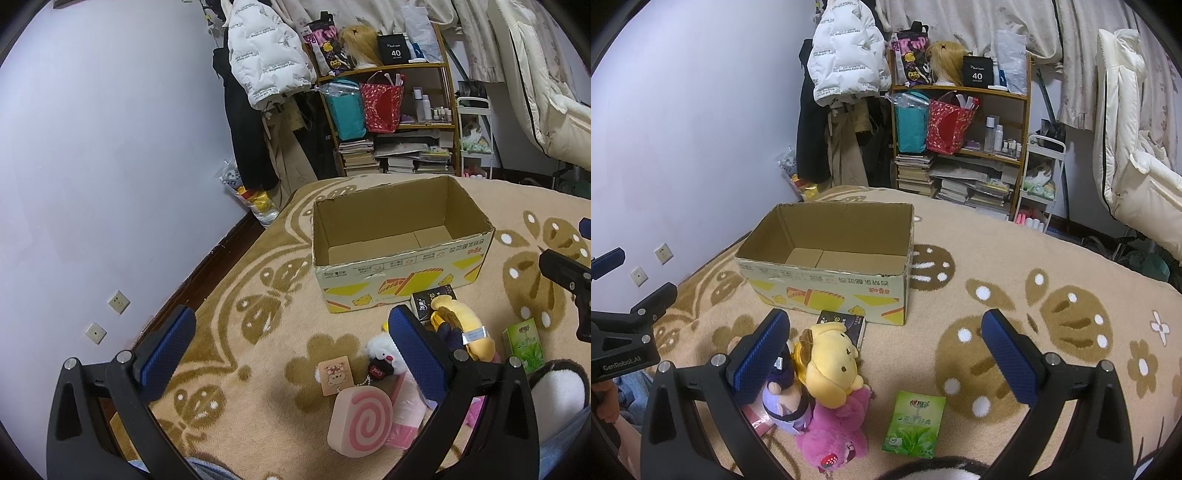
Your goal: Organize soft objects
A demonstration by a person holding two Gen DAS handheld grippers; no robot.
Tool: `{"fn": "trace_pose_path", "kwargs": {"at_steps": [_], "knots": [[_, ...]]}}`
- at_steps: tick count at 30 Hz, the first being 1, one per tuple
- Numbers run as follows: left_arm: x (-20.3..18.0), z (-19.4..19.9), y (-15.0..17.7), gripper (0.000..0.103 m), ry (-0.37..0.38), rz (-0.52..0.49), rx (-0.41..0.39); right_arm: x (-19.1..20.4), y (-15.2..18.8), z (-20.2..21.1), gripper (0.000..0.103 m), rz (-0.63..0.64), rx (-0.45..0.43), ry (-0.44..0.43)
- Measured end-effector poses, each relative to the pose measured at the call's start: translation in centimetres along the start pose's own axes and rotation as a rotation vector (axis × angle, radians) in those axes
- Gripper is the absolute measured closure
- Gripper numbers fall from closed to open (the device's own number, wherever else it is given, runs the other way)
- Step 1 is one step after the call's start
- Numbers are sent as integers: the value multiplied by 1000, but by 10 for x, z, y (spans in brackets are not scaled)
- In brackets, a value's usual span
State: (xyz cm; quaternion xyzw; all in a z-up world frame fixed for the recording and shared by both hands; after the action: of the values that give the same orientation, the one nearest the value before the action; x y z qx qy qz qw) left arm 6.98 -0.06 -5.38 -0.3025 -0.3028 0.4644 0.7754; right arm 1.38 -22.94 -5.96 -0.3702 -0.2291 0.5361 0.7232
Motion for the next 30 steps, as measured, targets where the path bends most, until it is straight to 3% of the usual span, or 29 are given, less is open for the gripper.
{"fn": "trace_pose_path", "kwargs": {"at_steps": [30], "knots": [[-2, -4, 2, 0, 8, 17, 28, 2, 2, -2, 0, 7, 0, 1]]}}
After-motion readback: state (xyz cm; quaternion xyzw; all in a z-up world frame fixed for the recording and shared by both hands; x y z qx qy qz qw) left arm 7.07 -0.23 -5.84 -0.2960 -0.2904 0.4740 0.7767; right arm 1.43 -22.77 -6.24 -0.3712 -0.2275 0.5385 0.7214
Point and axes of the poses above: each gripper's, at about its wrist camera, not at the fingertips, and z roughly against the way its jaws point, x to its left, y to its underside, the point moved 8 cm from there along -z, roughly the way its jaws point, and after that the axes turned 11 degrees about y, right-handed, at the moved point
